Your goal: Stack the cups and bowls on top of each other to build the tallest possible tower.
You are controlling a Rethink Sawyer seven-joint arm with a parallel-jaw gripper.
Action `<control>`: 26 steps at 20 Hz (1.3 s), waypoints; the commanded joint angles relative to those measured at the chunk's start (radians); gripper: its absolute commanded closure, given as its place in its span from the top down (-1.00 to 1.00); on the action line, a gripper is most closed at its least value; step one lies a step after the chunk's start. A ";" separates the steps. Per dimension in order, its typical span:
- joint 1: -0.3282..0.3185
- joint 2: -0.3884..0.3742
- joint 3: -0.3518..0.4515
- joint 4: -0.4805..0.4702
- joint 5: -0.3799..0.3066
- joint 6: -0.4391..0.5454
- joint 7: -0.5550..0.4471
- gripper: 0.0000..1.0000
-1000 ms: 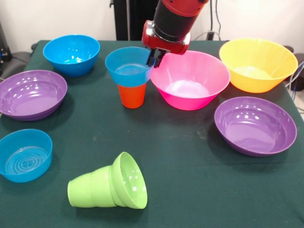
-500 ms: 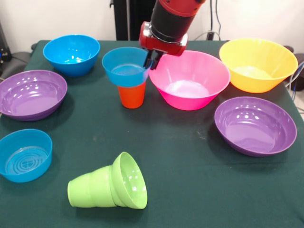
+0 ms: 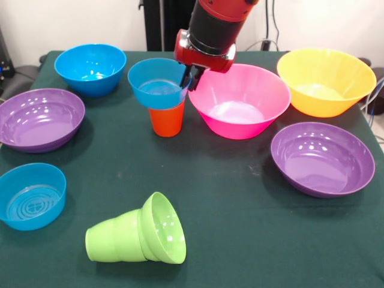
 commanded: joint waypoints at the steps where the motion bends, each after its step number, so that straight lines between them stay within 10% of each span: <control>1: -0.021 0.044 0.081 0.044 0.029 -0.079 0.142 -1.00; 26: -0.003 0.020 0.092 0.024 0.068 -0.021 0.118 -1.00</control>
